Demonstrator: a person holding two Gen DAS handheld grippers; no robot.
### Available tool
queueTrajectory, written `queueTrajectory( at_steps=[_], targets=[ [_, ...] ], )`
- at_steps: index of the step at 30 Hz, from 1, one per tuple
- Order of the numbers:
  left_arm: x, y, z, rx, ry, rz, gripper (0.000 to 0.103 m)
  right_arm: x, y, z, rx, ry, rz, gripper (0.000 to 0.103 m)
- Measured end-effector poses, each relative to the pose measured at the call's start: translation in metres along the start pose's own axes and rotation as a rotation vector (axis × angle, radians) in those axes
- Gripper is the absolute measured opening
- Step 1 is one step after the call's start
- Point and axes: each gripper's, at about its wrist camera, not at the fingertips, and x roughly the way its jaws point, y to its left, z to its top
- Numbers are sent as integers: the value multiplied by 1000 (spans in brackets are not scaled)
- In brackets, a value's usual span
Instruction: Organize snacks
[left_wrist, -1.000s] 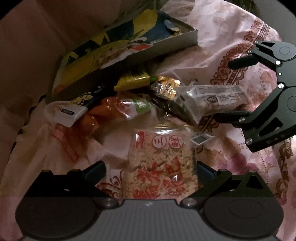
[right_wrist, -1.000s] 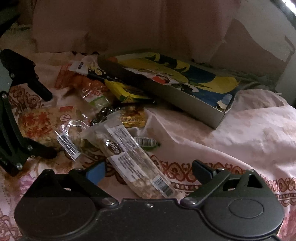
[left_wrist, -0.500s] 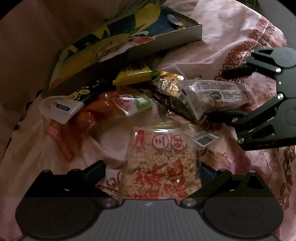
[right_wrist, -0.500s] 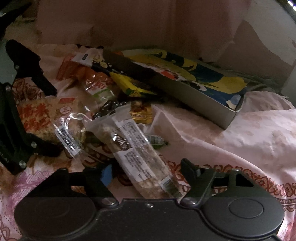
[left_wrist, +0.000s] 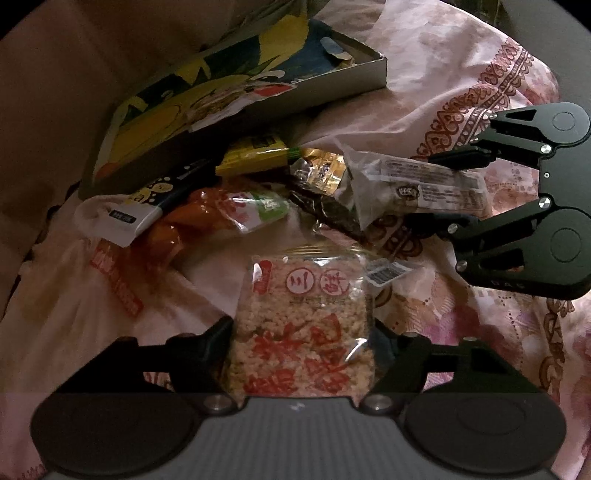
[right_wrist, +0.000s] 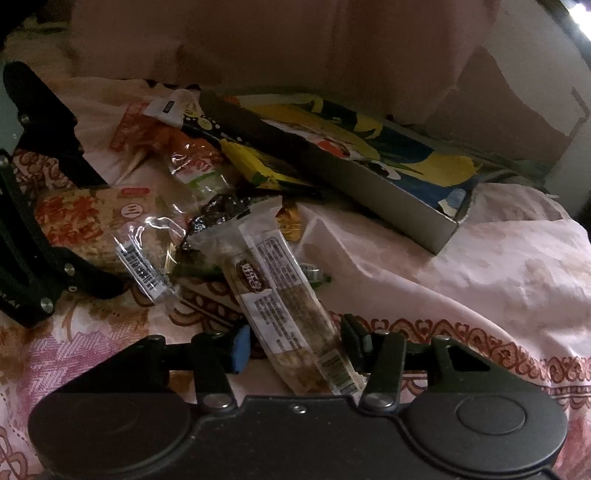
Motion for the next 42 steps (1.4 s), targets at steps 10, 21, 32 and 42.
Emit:
queueTrajectory(
  at_steps=[10, 21, 32, 42],
  targets=[
    [-17, -4, -6, -67, 10, -48, 77, -17, -4, -4, 60, 2, -39, 50],
    [-47, 2, -17, -166, -19, -88, 77, -45, -6, -6, 133, -20, -67, 48],
    [-78, -1, -20, -189, -131, -23, 77, -71, -14, -5, 213, -100, -97, 48],
    [-96, 6, -10, -223, -256, 46, 77, -86, -25, 7, 309, -220, -130, 48]
  ],
)
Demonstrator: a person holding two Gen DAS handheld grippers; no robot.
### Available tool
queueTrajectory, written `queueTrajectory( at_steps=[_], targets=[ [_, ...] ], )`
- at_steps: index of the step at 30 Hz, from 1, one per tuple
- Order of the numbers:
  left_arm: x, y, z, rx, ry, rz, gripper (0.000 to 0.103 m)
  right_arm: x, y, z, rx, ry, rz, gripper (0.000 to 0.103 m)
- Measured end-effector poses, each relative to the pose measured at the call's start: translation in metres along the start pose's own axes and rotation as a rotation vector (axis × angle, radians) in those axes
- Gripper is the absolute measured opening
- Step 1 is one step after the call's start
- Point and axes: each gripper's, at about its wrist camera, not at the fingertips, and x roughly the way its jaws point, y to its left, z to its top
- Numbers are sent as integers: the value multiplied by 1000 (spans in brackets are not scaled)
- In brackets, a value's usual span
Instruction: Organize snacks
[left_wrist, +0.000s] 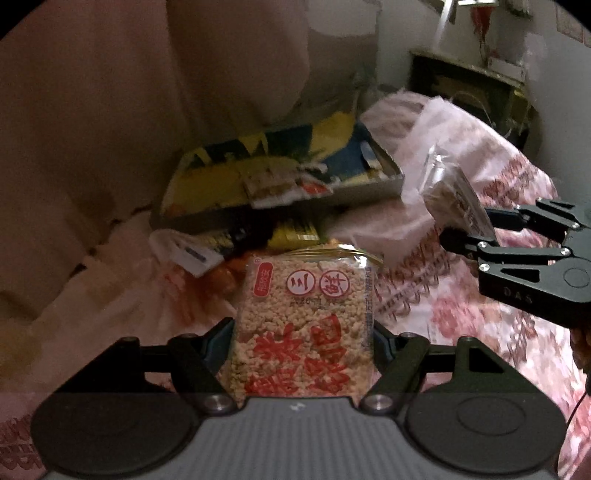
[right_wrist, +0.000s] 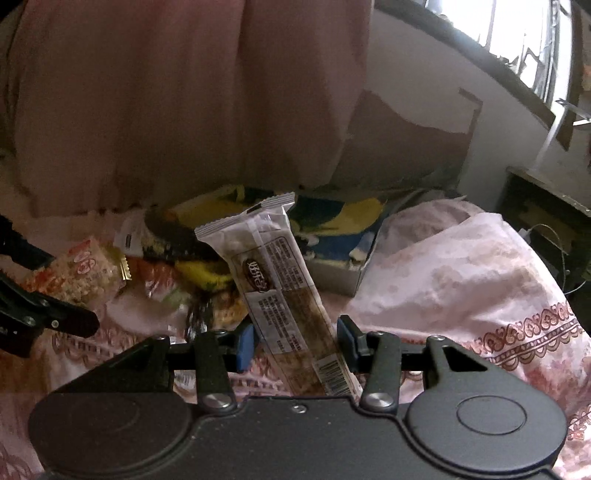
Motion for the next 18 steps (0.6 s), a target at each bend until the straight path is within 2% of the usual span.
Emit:
queueTrajectory(
  at_steps=[6, 12, 18],
  targets=[
    [0, 6, 15, -50, -55, 6, 77, 1, -1, 13, 38, -47, -13, 48],
    [6, 13, 40, -65, -129, 51, 77, 7, -2, 31, 69, -106, -18, 48],
    [18, 24, 65, -85, -183, 69, 77, 27, -5, 45, 43, -134, -28, 48]
  ],
)
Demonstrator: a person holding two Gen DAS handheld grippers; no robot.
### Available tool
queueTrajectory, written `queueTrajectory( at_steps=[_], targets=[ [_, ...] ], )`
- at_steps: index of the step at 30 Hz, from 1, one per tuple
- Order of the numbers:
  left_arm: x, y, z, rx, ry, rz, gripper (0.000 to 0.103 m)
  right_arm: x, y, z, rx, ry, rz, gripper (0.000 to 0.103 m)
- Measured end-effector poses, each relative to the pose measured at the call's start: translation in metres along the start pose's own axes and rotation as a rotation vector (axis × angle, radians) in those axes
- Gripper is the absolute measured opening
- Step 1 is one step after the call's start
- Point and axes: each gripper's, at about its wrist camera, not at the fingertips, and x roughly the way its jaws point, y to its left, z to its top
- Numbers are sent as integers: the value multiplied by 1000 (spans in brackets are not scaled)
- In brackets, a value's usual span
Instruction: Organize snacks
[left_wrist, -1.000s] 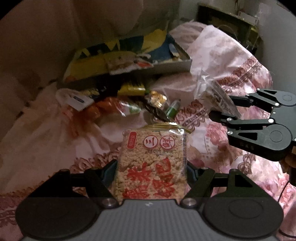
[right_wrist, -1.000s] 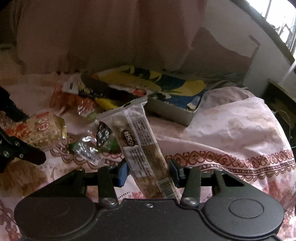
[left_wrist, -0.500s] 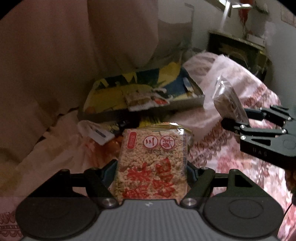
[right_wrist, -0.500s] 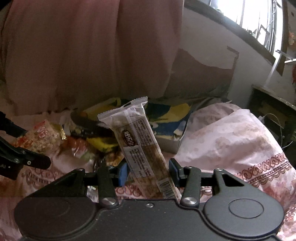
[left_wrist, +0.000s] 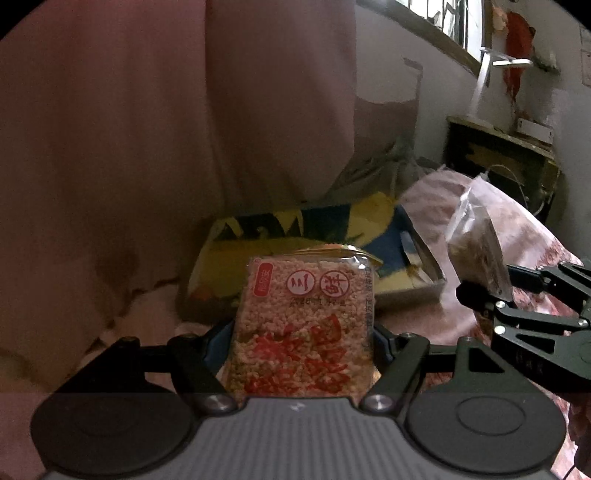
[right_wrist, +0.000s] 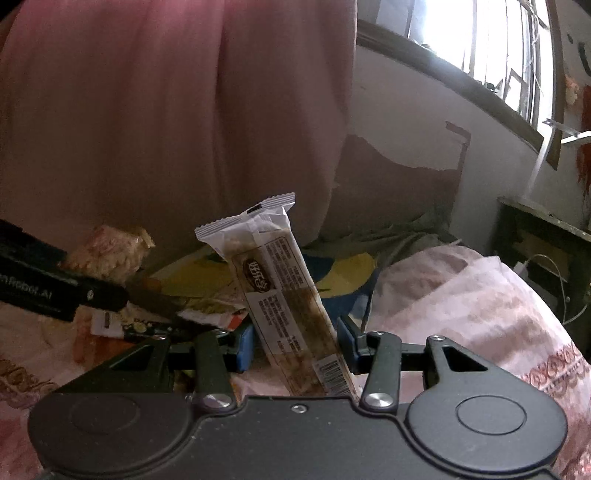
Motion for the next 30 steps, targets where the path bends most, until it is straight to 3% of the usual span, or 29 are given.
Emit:
queueTrajectory(
  at_steps=[4, 11, 16, 20, 30],
  targets=[
    [22, 3, 10, -15, -11, -1, 77, 17, 0, 11, -32, -20, -21, 41],
    [73, 14, 34, -46, -24, -5, 77, 65, 1, 16, -58, 19, -28, 40],
    [106, 25, 54, -103, -45, 4, 77, 87, -6, 26, -29, 0, -29, 40],
    [132, 31, 63, -101, -62, 27, 77, 110, -5, 36, -95, -7, -61, 40],
    [194, 61, 47, -185, 33, 44, 77, 176, 20, 36, -284, 19, -79, 40]
  ],
)
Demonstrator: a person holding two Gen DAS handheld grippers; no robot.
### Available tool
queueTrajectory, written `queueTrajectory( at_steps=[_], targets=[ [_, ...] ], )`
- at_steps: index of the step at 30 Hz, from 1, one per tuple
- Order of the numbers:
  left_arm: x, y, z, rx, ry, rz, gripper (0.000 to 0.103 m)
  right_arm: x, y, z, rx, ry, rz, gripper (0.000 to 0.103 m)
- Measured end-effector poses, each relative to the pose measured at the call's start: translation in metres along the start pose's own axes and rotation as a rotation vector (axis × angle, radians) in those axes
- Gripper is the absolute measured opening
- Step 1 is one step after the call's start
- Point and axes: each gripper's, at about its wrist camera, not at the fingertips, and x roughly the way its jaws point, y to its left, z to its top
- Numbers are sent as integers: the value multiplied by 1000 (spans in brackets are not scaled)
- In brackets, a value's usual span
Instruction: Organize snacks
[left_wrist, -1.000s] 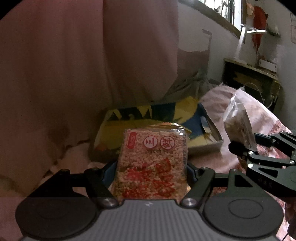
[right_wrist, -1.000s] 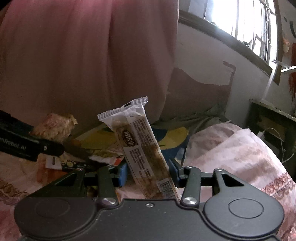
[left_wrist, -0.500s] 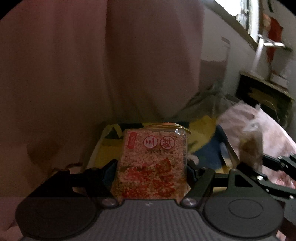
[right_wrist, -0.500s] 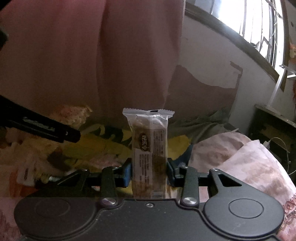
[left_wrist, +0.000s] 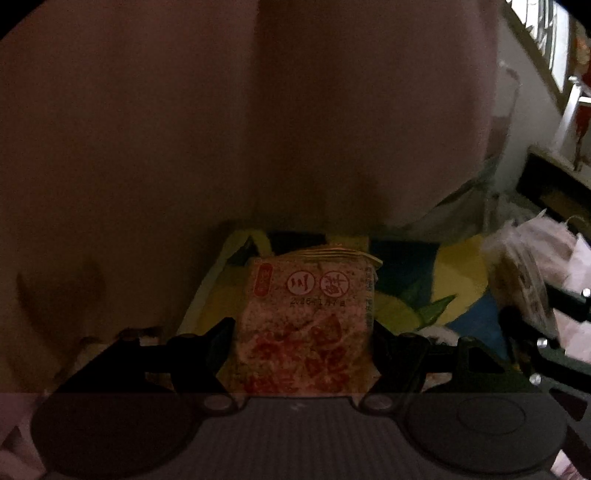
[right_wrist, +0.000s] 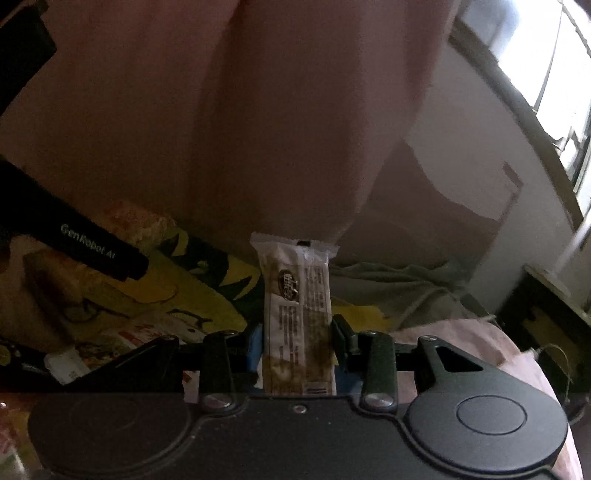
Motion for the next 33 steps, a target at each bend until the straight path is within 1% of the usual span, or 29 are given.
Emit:
queueTrajectory(
  at_steps=[4, 8, 11, 12, 13, 14, 15, 16, 17, 21, 22, 23, 24, 25, 26, 28, 30, 33],
  targets=[
    [14, 8, -8, -2, 36, 20, 77, 16, 12, -6, -13, 21, 23, 40],
    [25, 11, -14, -8, 63, 15, 76, 29, 22, -14, -15, 51, 41, 40],
    [31, 11, -15, 7, 78, 12, 76, 32, 26, -19, -12, 64, 43, 40],
    [31, 10, -14, 18, 76, 15, 76, 33, 26, -20, -12, 62, 40, 42],
    [31, 9, -13, 23, 79, 14, 76, 32, 26, -20, -14, 57, 30, 49],
    [29, 9, -13, 22, 82, 10, 76, 31, 26, -20, -14, 54, 21, 54],
    [29, 10, -12, 15, 84, 7, 76, 30, 25, -20, -8, 49, 16, 62],
    [29, 11, -11, 7, 87, 3, 77, 28, 23, -20, 0, 44, 14, 67],
    [28, 12, -10, -1, 86, -4, 80, 26, 21, -19, 9, 40, 11, 68],
    [14, 10, -6, -6, 56, 0, 88, 12, 5, -16, 90, 30, -1, 81],
    [10, 9, -5, -3, 44, -4, 89, 7, 1, -15, 112, 28, -4, 82],
    [4, 7, -4, 0, 30, -4, 92, 2, -3, -14, 135, 27, -9, 83],
    [-4, 5, -2, 3, 12, 2, 96, -3, -7, -13, 163, 25, -12, 86],
    [-10, 3, -1, 5, -6, 8, 98, -9, -12, -11, 193, 21, -13, 89],
    [-17, 0, 0, 8, -24, 15, 100, -15, -16, -10, 221, 18, -16, 91],
    [-32, -3, 2, 15, -55, 20, 101, -29, -23, -7, 269, 9, -13, 96],
    [-47, -6, 3, 27, -81, 21, 102, -43, -29, -5, 288, 0, -5, 99],
    [-69, -9, 4, 52, -108, 32, 102, -68, -35, -1, 296, -23, -17, 102]
  ],
)
